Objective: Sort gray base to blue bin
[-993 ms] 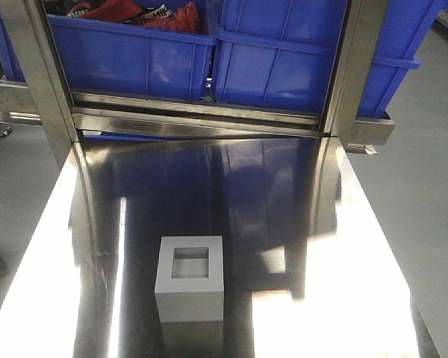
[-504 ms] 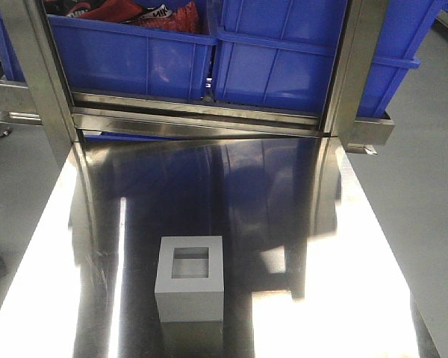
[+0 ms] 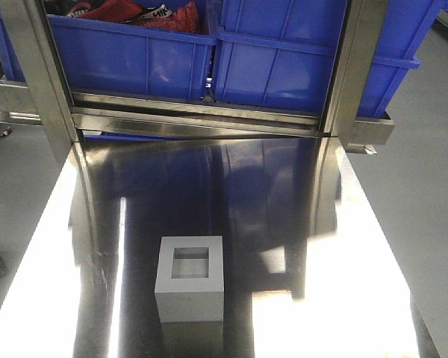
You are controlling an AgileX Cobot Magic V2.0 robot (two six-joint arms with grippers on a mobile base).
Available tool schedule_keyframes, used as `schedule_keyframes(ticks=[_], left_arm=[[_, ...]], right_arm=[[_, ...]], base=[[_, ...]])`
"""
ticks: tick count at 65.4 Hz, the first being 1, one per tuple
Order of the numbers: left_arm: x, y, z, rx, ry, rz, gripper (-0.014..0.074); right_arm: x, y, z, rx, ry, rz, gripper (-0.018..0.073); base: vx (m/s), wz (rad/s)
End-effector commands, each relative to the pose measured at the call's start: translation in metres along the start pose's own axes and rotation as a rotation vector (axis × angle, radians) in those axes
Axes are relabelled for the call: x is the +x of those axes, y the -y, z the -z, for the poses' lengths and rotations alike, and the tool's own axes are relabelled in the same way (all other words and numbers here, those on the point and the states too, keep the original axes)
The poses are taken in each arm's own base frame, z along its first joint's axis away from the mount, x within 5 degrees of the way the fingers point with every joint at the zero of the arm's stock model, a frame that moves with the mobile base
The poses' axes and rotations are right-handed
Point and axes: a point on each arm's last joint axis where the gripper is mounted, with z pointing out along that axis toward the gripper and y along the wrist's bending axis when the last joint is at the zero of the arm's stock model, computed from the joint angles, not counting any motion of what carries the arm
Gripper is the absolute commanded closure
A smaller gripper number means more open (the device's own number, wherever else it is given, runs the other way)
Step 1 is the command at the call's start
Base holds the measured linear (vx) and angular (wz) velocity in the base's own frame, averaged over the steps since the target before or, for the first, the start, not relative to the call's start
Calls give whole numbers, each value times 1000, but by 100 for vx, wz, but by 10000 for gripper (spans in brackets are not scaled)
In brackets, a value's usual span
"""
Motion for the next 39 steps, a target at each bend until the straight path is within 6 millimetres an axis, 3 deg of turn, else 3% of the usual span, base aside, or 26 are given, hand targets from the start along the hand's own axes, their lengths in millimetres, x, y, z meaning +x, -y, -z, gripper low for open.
schedule_keyframes(ticks=[1,25,39], left_arm=[[-13,2,2,16,62,12,602],[-11,2,2,14,43,12,596],[-11,2,2,14,46,12,528]], right_arm=[[-3,0,0,3,72,11,568],[-3,0,0,3,72,11,568],[-3,0,0,3,72,11,568]], base=[[0,0],[0,0],[0,0]])
